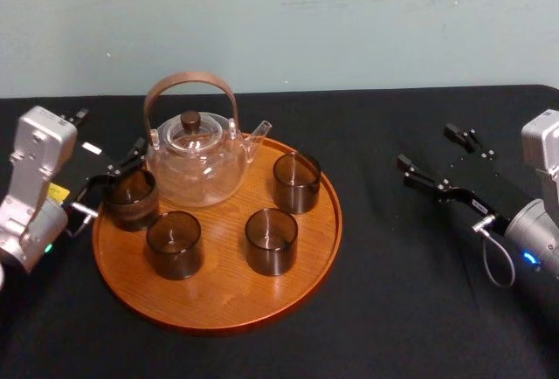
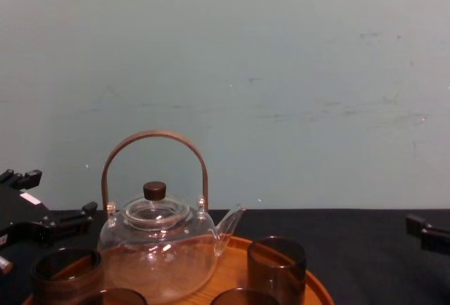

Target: Pick up the glass from the table and place it on the tray.

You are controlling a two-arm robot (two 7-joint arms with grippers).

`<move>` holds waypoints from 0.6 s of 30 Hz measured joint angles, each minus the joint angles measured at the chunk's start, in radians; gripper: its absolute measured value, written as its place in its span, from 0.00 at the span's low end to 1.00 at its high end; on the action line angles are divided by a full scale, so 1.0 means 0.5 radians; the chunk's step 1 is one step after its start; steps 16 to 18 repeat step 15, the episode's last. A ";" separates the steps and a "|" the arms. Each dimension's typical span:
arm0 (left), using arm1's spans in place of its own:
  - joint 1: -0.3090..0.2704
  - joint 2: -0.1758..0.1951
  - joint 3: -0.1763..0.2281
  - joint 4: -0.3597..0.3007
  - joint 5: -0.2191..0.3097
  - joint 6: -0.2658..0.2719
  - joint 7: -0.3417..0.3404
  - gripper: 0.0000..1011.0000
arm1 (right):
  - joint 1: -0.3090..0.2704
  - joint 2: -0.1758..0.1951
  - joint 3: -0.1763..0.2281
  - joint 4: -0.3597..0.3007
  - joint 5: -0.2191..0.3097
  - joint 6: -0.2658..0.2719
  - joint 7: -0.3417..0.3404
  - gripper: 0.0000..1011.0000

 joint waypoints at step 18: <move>0.000 0.000 0.000 0.000 0.000 0.000 0.000 0.99 | 0.001 0.004 0.000 -0.008 0.010 0.003 0.009 0.99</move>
